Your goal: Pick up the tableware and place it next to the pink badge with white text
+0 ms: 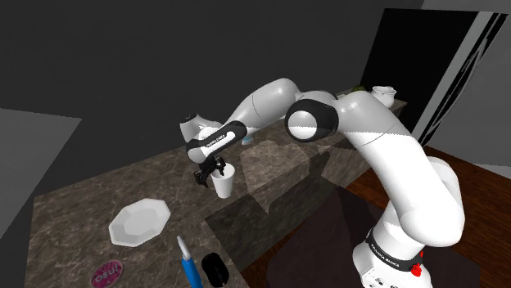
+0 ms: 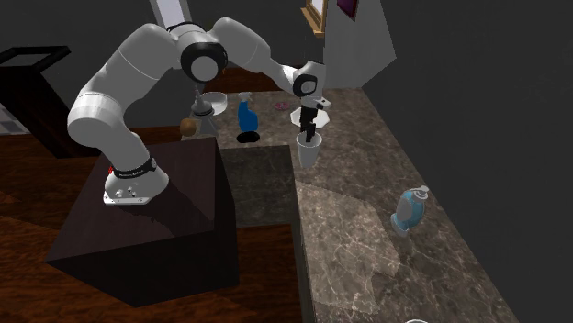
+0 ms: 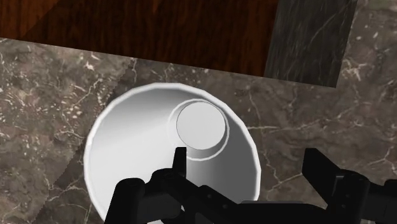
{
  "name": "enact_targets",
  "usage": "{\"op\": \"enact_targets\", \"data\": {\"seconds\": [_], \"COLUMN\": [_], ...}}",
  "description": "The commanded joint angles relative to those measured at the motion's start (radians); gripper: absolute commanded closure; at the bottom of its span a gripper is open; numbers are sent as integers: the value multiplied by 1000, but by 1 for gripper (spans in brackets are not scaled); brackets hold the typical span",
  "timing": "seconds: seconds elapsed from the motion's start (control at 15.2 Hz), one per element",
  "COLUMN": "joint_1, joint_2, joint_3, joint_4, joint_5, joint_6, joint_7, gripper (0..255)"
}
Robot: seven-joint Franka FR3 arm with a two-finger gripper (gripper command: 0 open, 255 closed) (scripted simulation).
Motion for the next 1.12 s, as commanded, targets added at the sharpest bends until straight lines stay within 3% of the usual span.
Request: {"op": "enact_targets", "data": {"seconds": [0.0,0.13,0.2,1.06], "joint_1": [0,0,0,-3], "joint_2": [0,0,0,-38], "joint_3": [0,0,0,4], "joint_4": [0,0,0,-11], "joint_5": [0,0,0,5], "joint_6": [1,1,1,-26], "joint_7": [0,0,0,-5], "gripper": [0,0,255,255]}}
